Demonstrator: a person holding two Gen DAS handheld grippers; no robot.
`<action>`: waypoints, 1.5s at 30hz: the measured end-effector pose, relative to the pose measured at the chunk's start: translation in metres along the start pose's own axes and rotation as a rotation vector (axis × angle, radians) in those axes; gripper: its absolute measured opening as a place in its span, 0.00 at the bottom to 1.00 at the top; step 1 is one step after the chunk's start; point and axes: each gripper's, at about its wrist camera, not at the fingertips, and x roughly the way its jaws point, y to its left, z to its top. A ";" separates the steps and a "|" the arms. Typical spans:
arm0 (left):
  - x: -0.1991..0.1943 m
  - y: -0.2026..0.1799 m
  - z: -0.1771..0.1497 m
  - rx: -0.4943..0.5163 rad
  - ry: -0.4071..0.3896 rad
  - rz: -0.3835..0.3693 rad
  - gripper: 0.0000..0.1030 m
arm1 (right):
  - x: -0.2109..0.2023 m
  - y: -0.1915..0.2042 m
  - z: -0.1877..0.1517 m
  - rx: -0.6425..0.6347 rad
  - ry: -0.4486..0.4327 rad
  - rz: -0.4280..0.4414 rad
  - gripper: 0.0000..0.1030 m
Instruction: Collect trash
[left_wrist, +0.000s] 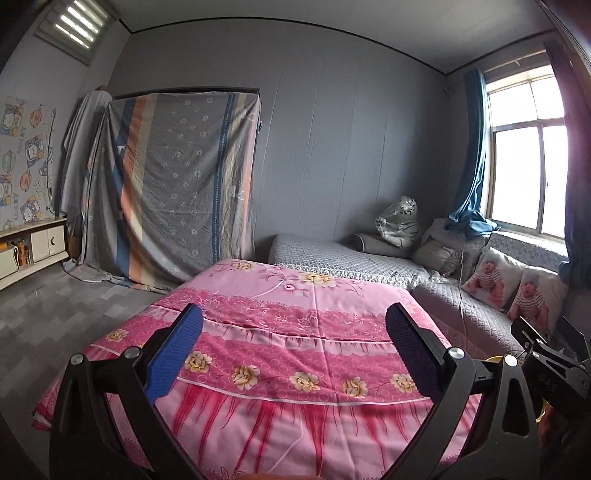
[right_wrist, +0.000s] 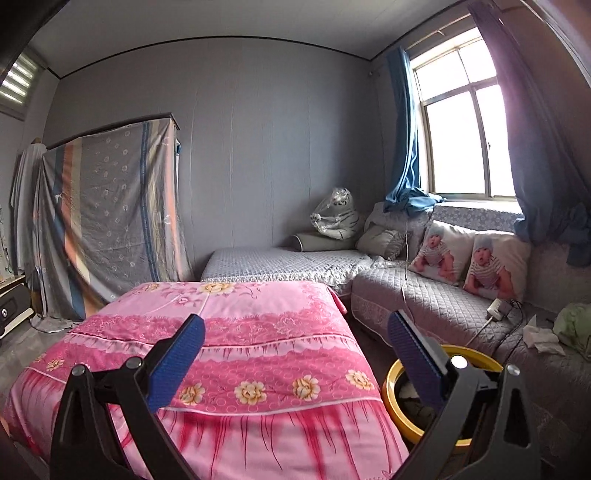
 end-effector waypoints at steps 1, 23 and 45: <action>0.000 0.000 -0.001 0.002 0.001 0.002 0.92 | 0.000 0.000 -0.001 0.005 0.005 0.000 0.93; 0.010 -0.007 -0.004 0.010 0.052 -0.024 0.92 | 0.010 -0.011 -0.009 0.031 0.037 -0.023 0.93; 0.014 -0.012 -0.005 0.016 0.073 -0.046 0.92 | 0.016 -0.015 -0.016 0.039 0.061 -0.029 0.93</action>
